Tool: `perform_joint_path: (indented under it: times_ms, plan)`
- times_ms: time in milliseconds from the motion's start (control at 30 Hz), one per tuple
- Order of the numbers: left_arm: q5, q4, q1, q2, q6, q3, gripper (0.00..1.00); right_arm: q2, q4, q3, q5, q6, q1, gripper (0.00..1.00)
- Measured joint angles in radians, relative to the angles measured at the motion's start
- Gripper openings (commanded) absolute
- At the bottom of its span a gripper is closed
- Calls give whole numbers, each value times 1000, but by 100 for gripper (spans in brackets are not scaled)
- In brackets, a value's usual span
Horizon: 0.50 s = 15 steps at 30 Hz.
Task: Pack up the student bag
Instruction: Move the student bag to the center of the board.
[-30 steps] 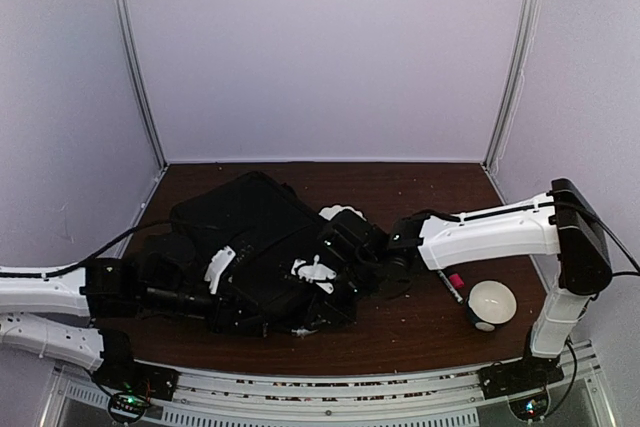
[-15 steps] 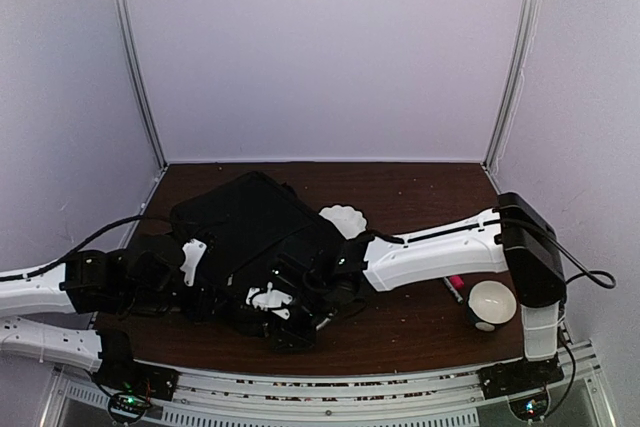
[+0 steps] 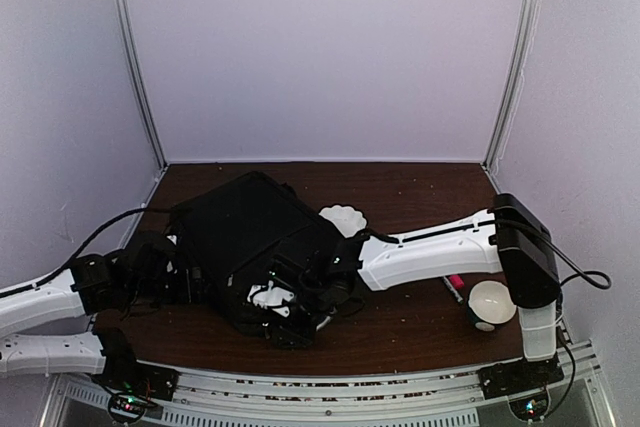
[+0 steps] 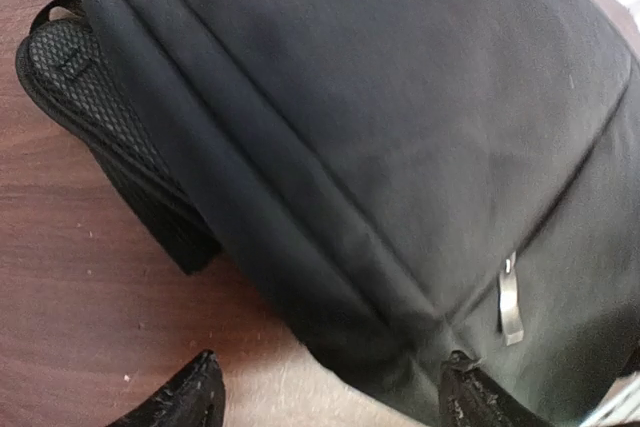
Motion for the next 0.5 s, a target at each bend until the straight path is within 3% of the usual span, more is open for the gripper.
perform_joint_path:
  times_ms: [233,400,500]
  plan:
    - [98,138,169,82,-50,-11,74,0,-2,0,1,0,-5,46]
    - [156,232,251,162,-105,-26,45,0,-3,0,8,-4,-6,46]
    - [183,288,289,191,-130,-32,7,0,-2,1,19,-10,-13,47]
